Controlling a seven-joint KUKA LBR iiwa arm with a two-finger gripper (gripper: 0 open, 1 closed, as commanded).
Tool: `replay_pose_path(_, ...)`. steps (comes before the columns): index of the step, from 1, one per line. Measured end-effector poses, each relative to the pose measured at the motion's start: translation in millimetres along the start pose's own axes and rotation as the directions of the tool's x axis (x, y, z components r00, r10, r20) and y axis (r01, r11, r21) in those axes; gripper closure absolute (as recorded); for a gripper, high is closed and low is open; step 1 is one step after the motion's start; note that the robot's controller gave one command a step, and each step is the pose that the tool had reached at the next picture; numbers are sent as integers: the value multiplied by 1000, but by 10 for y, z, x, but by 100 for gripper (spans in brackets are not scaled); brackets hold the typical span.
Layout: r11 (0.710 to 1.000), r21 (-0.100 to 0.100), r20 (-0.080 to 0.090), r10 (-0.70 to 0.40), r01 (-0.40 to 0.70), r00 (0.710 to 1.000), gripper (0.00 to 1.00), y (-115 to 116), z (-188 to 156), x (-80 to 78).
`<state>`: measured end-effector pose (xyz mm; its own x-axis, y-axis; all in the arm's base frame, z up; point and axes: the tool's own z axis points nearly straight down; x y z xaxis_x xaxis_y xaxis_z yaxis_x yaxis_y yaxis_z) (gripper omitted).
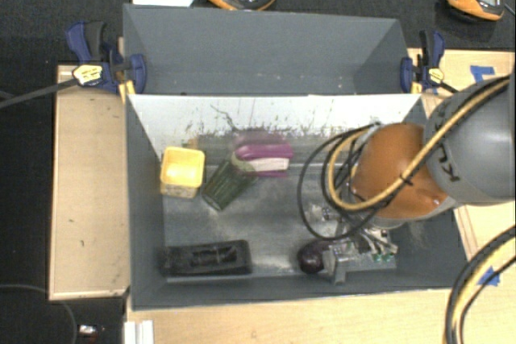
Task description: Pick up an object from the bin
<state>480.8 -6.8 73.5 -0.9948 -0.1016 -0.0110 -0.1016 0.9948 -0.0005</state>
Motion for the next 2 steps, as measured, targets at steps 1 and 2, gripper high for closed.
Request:
replay_pose_path(1,987,3,8,-158,158,987,0,-50,-474,19)
replay_pose_path(2,996,-1,0,-93,93,996,0,155,-261,4)
